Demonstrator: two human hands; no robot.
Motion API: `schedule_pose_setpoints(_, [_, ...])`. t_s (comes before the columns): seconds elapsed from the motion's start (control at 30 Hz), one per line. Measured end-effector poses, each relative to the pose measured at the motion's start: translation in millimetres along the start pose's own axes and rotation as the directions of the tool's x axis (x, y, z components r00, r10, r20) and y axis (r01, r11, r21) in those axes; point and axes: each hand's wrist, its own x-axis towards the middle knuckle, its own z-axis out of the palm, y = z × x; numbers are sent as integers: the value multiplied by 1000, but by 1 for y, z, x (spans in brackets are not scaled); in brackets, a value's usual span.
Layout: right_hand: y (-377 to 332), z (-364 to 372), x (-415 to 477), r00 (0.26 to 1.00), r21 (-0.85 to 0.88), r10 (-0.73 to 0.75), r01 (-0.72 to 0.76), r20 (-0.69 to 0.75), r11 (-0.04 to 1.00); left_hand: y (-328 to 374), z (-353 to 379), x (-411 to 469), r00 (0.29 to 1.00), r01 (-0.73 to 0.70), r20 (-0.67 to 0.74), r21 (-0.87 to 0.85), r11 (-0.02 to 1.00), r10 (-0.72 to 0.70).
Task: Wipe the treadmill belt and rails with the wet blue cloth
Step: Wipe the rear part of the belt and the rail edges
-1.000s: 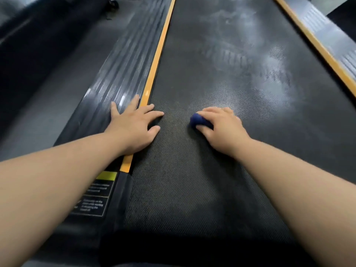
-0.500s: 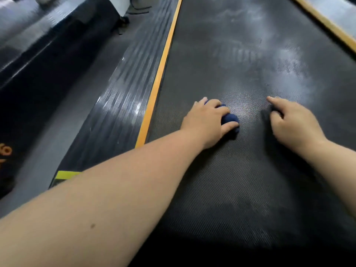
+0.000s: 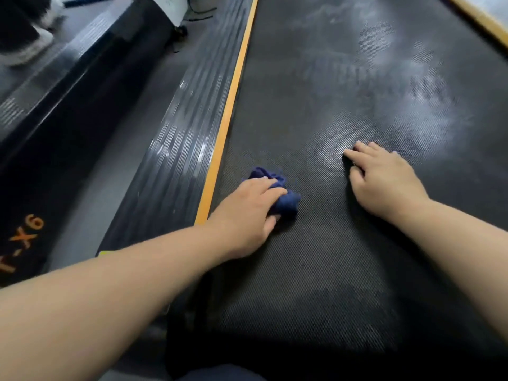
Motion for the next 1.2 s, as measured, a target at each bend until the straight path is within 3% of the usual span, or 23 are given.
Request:
schedule_pose_setpoints(0.07, [-11,4,0,999,7,-37,37,18,999,-2,-3,-4,996,-93,15,-7,996,93])
schedule_pose_setpoints(0.13, [-18,8,1,998,11,-54,54,10,999,-17,-2,17,995,-96,12,35,995,95])
schedule_pose_setpoints(0.27, [-16,14,-1,999,64,-42,44,-28,997,-44,-1,70,958,271,-95,-20,962,-272])
schedule_pose_setpoints(0.33, [-16,16,-1,998,67,-36,40,-56,997,-39,0,75,938,320,-117,-74,945,-327])
schedule_pose_setpoints(0.57, [-21,18,-1,996,49,-22,26,-86,998,-14,5,25,971,148,-162,-161,976,-174])
schedule_pose_setpoints(0.73, [-22,16,-2,997,46,-22,25,-71,999,0,2,-13,994,-96,-62,-195,976,86])
schedule_pose_setpoints(0.8, [-21,17,-1,998,48,-22,24,-54,999,-16,-2,13,998,-52,-44,-144,988,46])
schedule_pose_setpoints(0.93, [-18,18,-4,997,51,-36,39,-65,998,-41,0,81,970,156,-165,-130,979,-177])
schedule_pose_setpoints(1.03, [-17,19,-4,993,58,-50,57,-108,997,-41,9,89,953,221,-177,-156,963,-247])
schedule_pose_setpoints(1.2, [-20,18,1,993,71,-39,48,-112,996,-28,13,33,976,70,-191,-177,982,-104])
